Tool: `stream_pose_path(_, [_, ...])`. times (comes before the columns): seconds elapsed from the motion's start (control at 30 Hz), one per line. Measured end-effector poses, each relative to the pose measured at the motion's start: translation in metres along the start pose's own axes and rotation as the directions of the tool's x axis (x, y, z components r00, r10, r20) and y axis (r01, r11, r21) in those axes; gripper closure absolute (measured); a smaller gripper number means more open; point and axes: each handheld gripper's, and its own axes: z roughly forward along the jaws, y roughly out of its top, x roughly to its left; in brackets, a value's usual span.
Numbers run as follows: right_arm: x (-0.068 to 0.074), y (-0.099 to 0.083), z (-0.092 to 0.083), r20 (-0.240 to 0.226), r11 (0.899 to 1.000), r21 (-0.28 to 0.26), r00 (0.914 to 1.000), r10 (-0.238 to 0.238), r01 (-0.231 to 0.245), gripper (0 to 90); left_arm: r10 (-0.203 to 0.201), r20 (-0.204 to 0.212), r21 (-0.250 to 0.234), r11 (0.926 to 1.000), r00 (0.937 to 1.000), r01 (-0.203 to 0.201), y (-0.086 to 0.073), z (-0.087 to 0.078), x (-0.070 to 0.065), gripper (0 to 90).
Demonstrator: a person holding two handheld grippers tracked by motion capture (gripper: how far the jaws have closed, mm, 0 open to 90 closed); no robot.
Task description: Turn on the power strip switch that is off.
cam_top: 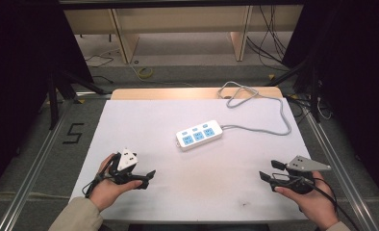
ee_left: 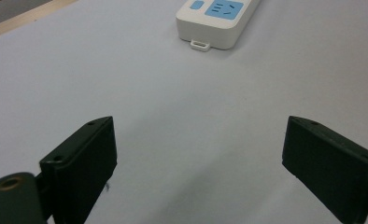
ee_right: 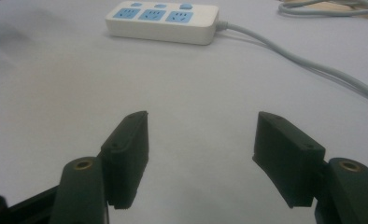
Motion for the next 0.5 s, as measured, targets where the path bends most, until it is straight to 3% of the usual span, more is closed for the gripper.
stream_pose_path(0.2, [0.001, 0.001, 0.002, 0.012, 1.0, 0.011, 0.9999, -0.004, 0.004, 40.8, -0.001, 0.001, -0.002, 1.0, 1.0, 0.001, 0.0, 0.0, 0.0, 9.8])
stream_pose_path(0.33, [0.002, 0.005, 0.002, 0.02, 1.0, -0.003, 0.9997, -0.01, 0.01, 51.1, 0.002, -0.001, -0.003, 1.0, 1.0, -0.002, 0.0, 0.0, 0.001, 10.2])
stream_pose_path(0.4, [0.002, 0.008, 0.002, 0.029, 1.0, -0.012, 0.9994, -0.022, 0.022, 63.4, 0.001, 0.001, -0.002, 1.0, 1.0, -0.001, 0.0, 0.0, 0.001, 10.3])
stream_pose_path(0.47, [0.002, 0.009, 0.002, 0.033, 1.0, -0.015, 0.9991, -0.026, 0.026, 67.0, 0.001, 0.0, -0.002, 1.0, 1.0, -0.001, 0.0, 0.0, 0.0, 10.6])
stream_pose_path(0.5, [0.002, 0.011, 0.002, 0.039, 0.999, -0.016, 0.9985, -0.038, 0.038, 75.1, 0.001, 0.0, -0.002, 1.0, 1.0, -0.001, 0.0, 0.0, 0.0, 10.7])
